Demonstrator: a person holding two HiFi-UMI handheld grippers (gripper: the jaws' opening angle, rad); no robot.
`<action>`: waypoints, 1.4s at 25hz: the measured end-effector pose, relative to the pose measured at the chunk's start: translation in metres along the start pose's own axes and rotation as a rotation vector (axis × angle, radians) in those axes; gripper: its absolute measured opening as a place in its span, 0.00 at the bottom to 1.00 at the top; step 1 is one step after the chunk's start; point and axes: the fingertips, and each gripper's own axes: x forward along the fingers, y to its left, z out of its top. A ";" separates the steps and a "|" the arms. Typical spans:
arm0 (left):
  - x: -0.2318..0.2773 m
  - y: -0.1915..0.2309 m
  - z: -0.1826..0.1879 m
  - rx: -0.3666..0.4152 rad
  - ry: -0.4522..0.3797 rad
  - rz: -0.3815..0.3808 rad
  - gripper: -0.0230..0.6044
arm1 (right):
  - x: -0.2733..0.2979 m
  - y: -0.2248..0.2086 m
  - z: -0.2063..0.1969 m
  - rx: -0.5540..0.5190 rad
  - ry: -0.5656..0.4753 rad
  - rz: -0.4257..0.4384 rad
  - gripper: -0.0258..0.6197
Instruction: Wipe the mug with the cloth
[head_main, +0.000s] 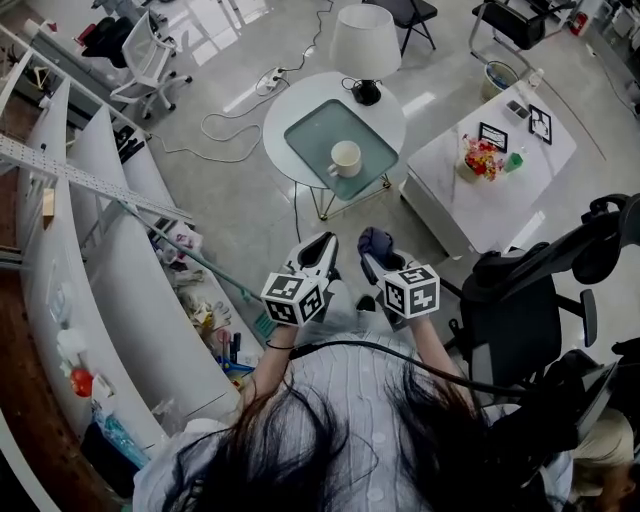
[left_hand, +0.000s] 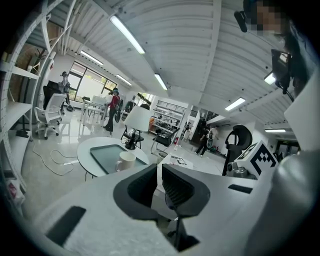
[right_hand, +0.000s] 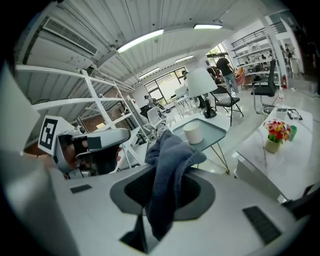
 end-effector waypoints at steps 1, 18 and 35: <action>0.000 0.001 -0.001 -0.002 0.004 0.003 0.07 | 0.001 0.000 -0.001 0.005 0.001 0.004 0.18; 0.062 0.070 0.015 0.033 0.085 0.048 0.08 | 0.051 -0.038 0.036 0.022 0.054 -0.018 0.18; 0.142 0.169 -0.003 0.160 0.335 -0.045 0.08 | 0.144 -0.066 0.077 0.022 0.190 -0.072 0.18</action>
